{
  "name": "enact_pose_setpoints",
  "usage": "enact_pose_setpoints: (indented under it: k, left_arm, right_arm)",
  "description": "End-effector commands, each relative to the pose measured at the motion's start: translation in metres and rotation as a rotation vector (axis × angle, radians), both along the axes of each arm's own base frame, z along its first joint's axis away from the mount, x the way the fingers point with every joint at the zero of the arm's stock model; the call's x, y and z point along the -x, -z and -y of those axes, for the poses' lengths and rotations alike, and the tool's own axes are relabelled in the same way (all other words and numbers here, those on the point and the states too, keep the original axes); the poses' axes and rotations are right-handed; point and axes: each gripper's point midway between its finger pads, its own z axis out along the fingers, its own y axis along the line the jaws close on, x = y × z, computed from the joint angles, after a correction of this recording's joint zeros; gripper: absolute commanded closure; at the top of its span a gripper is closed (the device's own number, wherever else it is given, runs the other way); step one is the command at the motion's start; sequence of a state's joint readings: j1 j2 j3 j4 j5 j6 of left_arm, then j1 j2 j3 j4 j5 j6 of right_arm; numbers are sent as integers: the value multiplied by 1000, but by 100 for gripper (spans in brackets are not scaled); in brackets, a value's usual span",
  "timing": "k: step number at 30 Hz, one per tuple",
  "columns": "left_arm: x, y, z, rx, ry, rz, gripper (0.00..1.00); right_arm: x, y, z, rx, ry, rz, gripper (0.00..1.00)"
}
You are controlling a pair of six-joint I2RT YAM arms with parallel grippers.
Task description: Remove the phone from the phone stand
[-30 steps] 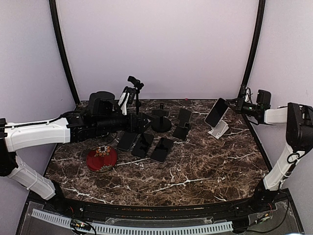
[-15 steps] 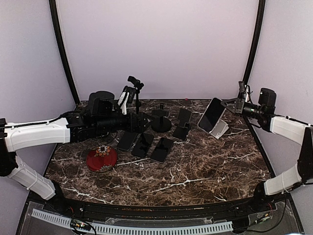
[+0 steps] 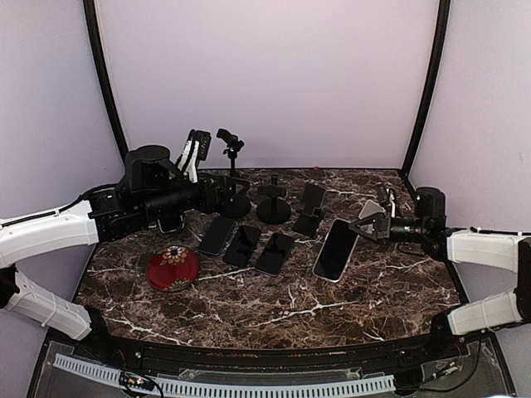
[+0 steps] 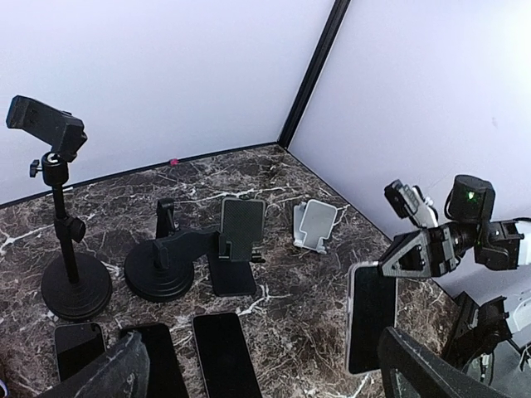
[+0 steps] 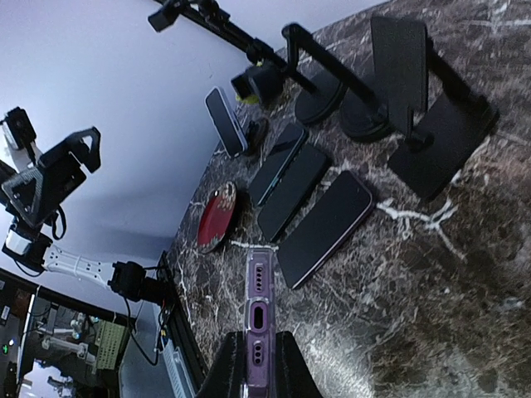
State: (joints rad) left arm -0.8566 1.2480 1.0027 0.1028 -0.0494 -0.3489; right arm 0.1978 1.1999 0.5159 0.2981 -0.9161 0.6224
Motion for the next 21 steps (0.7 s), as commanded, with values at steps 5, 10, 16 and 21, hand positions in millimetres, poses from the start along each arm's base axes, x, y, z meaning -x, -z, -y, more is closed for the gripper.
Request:
enact_pose_setpoints:
  k: [5, 10, 16, 21]
  left_arm:
    - [0, 0, -5, -22, -17, 14, 1]
    - [2, -1, -8, -17, -22, 14, 1]
    - [3, 2, -8, -17, -23, 7, 1]
    - [3, 2, -10, -18, -27, 9, 1]
  right_arm:
    - [1, 23, -34, -74, -27, -11, 100]
    - [-12, 43, -41, -77, -29, -34, 100]
    - [-31, 59, -51, -92, -38, -52, 100]
    - [-43, 77, -58, -102, -43, -83, 100]
